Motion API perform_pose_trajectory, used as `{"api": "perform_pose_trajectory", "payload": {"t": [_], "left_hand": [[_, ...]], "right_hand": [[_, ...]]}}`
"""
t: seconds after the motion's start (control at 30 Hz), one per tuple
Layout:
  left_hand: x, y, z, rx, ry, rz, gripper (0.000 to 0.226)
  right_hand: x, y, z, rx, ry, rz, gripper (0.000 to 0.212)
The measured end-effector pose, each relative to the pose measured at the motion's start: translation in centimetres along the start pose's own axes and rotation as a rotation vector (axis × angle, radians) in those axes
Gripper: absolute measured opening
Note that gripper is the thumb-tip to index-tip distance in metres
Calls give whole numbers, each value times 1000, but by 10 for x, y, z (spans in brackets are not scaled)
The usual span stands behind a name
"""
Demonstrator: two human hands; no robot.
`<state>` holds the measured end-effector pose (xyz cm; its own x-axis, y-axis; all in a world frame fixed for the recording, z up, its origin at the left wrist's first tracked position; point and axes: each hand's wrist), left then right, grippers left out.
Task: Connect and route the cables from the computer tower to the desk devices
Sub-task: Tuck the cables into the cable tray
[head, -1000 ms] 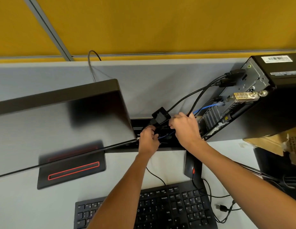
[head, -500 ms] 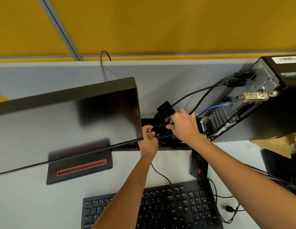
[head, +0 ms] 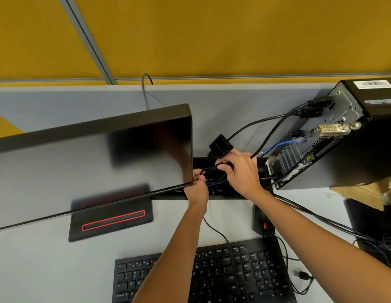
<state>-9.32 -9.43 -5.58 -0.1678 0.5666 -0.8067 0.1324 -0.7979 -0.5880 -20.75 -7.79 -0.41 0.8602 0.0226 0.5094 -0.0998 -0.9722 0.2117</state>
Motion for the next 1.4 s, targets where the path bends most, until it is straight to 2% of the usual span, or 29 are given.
{"api": "perform_pose_trajectory", "payload": {"t": [0.13, 0.3, 0.4, 0.47, 0.53, 0.63, 0.7, 0.8, 0.87, 0.97, 1.1, 1.23, 1.3, 1.4], "left_hand": [[1, 1, 1, 10, 100, 115, 30], [10, -5, -3, -22, 486, 241, 33], [8, -10, -1, 28, 508, 417, 28], [9, -8, 0, 55, 530, 444, 22], [12, -4, -1, 15, 596, 488, 21], [11, -3, -2, -43, 695, 524, 23], [9, -4, 0, -58, 772, 521, 25], [3, -11, 8, -47, 863, 625, 26], [-2, -16, 15, -4, 906, 718, 23], [-13, -13, 20, 28, 954, 738, 21], [-18, -9, 16, 14, 963, 727, 21], [-19, -17, 13, 23, 1029, 754, 23], [-15, -14, 11, 44, 1161, 762, 38], [-7, -2, 3, 24, 1203, 566, 39]], "right_hand": [[4, 5, -3, 34, 42, 62, 11], [-2, 5, -15, 106, -219, 20, 10], [-2, 6, -18, 128, -251, 6, 10], [-1, 7, -20, 172, -287, -3, 10], [-1, 8, -23, 218, -283, -19, 10], [-3, 3, -30, 51, -100, -69, 15], [-1, -4, -37, -161, 24, -67, 15], [7, -10, -47, -471, 167, -6, 17], [8, -8, -49, -499, 180, 20, 16], [4, -5, -45, -311, 103, 21, 16], [3, -8, -27, 83, -183, 37, 22], [6, 4, -24, 171, -454, -15, 10], [5, 9, -32, 246, -635, -18, 14], [1, 7, -40, 357, -745, -49, 16]]}}
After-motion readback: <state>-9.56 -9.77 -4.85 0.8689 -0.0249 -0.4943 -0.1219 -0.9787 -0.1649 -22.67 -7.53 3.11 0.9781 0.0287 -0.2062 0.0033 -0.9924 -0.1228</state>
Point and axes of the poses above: each hand's wrist, its own y-axis towards the middle knuckle, its own z-axis out of the palm, x = y × z, and after that the axes turned 9 degrees about -z, right-handed
